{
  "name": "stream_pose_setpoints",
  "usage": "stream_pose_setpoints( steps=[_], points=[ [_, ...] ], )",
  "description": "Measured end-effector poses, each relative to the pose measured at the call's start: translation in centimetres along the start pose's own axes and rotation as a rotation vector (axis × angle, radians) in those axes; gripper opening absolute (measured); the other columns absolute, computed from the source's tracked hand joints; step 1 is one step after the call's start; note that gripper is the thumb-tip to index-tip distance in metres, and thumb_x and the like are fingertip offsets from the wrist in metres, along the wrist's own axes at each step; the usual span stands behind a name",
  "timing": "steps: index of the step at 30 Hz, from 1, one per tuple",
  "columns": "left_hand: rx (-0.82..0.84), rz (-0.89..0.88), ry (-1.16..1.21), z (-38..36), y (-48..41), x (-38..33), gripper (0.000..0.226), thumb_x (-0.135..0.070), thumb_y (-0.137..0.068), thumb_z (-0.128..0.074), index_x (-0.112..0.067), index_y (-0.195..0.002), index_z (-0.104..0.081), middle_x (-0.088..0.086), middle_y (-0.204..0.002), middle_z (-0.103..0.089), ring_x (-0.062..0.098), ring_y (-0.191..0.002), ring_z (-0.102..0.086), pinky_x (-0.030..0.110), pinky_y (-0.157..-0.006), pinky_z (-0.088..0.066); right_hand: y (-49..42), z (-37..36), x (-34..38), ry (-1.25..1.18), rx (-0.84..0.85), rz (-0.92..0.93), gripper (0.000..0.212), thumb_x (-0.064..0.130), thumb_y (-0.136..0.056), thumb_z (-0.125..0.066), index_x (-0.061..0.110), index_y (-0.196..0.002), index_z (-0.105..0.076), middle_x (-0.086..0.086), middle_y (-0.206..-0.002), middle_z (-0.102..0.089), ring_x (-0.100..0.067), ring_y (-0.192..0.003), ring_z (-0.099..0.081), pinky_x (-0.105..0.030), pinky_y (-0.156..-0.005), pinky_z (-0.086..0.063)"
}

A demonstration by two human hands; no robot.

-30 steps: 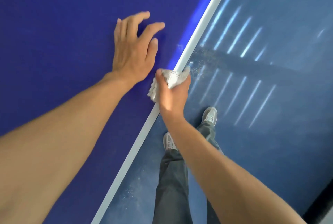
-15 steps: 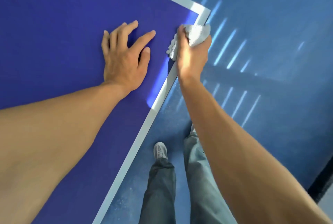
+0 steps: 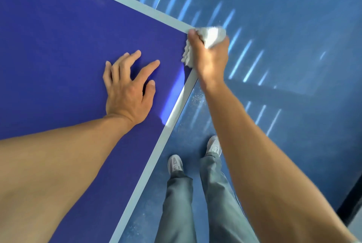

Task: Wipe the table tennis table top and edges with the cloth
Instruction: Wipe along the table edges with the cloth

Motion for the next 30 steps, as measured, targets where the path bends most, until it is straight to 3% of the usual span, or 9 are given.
stream_pose_setpoints(
  steps=[3,6,8,12,17,23,26,28,30],
  points=[
    [0.008,0.001,-0.005,0.0,0.0,0.0,0.047,-0.031,-0.101,-0.047,-0.035,-0.147,-0.053,0.007,-0.159,-0.038,0.032,-0.148,-0.033,0.061,-0.124,-0.013,-3.5,0.1,2.7,0.286,0.023,0.047,0.029,0.026,-0.085,-0.082,0.007,-0.1,-0.067,0.013,-0.065,-0.065,0.008,-0.046,-0.057,-0.012,-0.047,-0.045],
    [0.015,0.002,0.002,0.0,0.1,0.0,0.047,-0.031,-0.101,-0.047,-0.035,-0.147,-0.053,0.007,-0.159,-0.038,0.032,-0.148,-0.033,0.061,-0.124,-0.012,-5.3,-0.1,3.1,0.408,0.114,0.047,0.021,0.03,-0.089,-0.078,0.01,-0.093,-0.074,0.014,-0.064,-0.065,0.005,-0.059,-0.064,-0.021,-0.06,-0.051],
    [0.017,-0.003,0.003,0.0,0.0,0.0,0.047,-0.032,-0.101,-0.047,-0.035,-0.147,-0.053,0.008,-0.159,-0.038,0.032,-0.148,-0.033,0.062,-0.124,-0.012,-5.3,0.1,3.2,0.381,0.133,0.04,0.021,0.031,-0.09,-0.078,0.011,-0.09,-0.074,0.006,-0.072,-0.068,-0.012,-0.072,-0.069,-0.033,-0.066,-0.054],
    [0.01,-0.012,0.005,-0.1,0.3,-0.1,0.047,-0.032,-0.1,-0.047,-0.034,-0.147,-0.054,0.008,-0.158,-0.038,0.034,-0.147,-0.034,0.062,-0.124,-0.012,-3.9,2.0,1.9,0.207,0.068,-0.053,0.02,0.033,-0.092,-0.076,0.015,-0.092,-0.067,-0.001,-0.074,-0.068,-0.021,-0.068,-0.068,-0.033,-0.055,-0.048],
    [0.018,0.0,-0.001,-0.2,0.3,0.2,0.047,-0.034,-0.1,-0.045,-0.034,-0.146,-0.054,0.009,-0.156,-0.04,0.036,-0.146,-0.036,0.061,-0.125,-0.011,-0.9,5.0,1.2,0.209,0.115,-0.116,0.024,0.021,-0.096,-0.072,0.011,-0.117,-0.065,-0.009,-0.088,-0.066,-0.028,-0.074,-0.062,-0.018,-0.04,-0.042],
    [0.079,0.071,0.075,0.4,-0.1,0.0,0.047,-0.037,-0.097,-0.048,-0.033,-0.143,-0.059,0.009,-0.153,-0.045,0.035,-0.145,-0.039,0.06,-0.125,-0.012,2.8,8.0,5.7,-0.095,0.082,-0.209,0.017,0.004,-0.096,-0.065,0.012,-0.111,-0.068,-0.004,-0.088,-0.071,-0.017,-0.077,-0.071,-0.051,-0.068,-0.064],
    [0.124,0.144,0.166,1.5,-0.5,-0.8,0.044,-0.034,-0.094,-0.057,-0.03,-0.138,-0.064,0.011,-0.149,-0.049,0.035,-0.143,-0.041,0.06,-0.125,-0.011,4.3,9.6,9.3,0.045,0.13,-0.102,0.025,0.014,-0.085,-0.063,0.022,-0.107,-0.07,-0.003,-0.087,-0.074,-0.02,-0.077,-0.072,-0.042,-0.062,-0.057],
    [0.165,0.221,0.237,2.6,-1.6,-1.6,0.036,-0.024,-0.094,-0.068,-0.027,-0.13,-0.069,0.01,-0.141,-0.055,0.033,-0.134,-0.047,0.065,-0.122,-0.022,5.1,10.4,11.2,0.081,0.158,-0.073,0.034,0.014,-0.082,-0.057,0.021,-0.114,-0.069,-0.007,-0.09,-0.074,-0.026,-0.079,-0.071,-0.045,-0.064,-0.053],
    [0.211,0.286,0.467,4.7,-3.5,-3.8,0.027,-0.019,-0.099,-0.066,-0.032,-0.122,-0.07,-0.004,-0.128,-0.063,0.021,-0.121,-0.054,0.056,-0.11,-0.041,5.6,11.3,13.2,0.043,0.132,-0.079,0.04,0.011,-0.081,-0.052,0.021,-0.115,-0.07,-0.007,-0.092,-0.074,-0.025,-0.081,-0.071,-0.046,-0.067,-0.054]
  ],
)
Point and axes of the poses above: each hand's wrist, its own y-axis away from the middle knuckle, its own z-axis out of the back of the hand, x = y × z, the point moved 7 cm from there along -y, towards the middle knuckle
